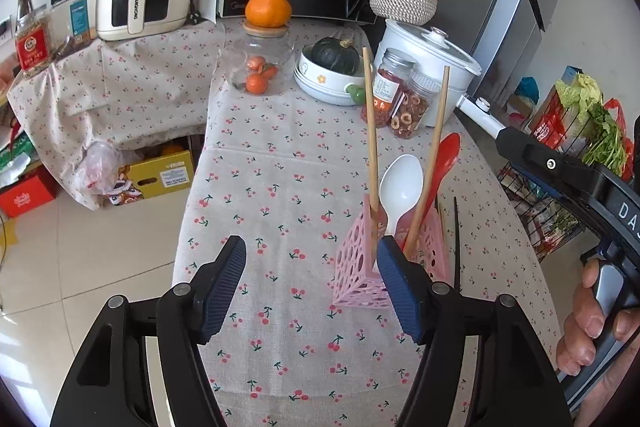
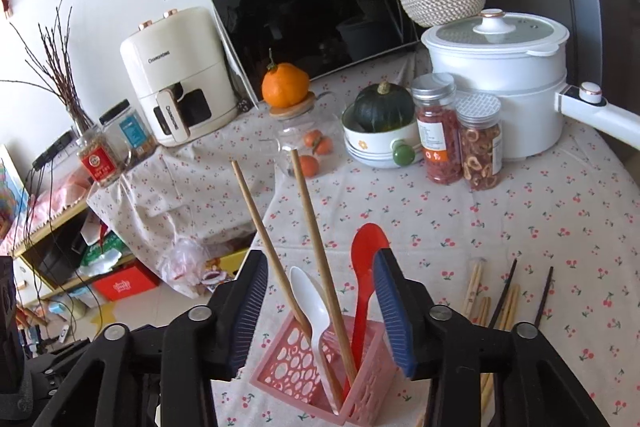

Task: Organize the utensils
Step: 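Lower the chopsticks into the basket and open both tools, then move the left tool down to the remaining chopsticks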

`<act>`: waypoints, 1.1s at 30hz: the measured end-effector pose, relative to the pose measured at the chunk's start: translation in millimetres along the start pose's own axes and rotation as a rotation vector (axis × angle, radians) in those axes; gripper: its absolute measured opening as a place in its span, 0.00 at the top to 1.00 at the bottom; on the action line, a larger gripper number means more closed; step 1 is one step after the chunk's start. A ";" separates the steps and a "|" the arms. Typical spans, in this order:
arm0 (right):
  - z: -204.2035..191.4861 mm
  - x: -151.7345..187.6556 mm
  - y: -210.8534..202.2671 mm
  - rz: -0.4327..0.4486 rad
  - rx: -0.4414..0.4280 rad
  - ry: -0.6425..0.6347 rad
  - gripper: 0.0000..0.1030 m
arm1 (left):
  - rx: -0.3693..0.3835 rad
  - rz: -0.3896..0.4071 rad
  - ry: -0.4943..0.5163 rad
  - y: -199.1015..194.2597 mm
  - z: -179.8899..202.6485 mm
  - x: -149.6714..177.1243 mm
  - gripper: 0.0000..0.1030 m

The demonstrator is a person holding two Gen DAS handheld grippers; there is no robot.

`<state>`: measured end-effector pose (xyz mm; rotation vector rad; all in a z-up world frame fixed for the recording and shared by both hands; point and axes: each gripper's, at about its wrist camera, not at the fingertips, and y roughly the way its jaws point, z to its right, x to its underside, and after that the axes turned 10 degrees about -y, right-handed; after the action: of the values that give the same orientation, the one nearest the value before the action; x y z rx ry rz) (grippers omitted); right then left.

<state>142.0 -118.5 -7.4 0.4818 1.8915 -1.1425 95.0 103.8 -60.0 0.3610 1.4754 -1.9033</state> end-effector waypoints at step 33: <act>158.9 66.1 -99.8 -0.247 0.458 0.109 0.03 | -0.049 -0.071 0.379 8.6 172.5 74.1 0.07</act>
<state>111.2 -311.6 -43.8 0.5784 1.8132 -1.7607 79.9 -83.4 -56.3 0.6843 1.7957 -1.9234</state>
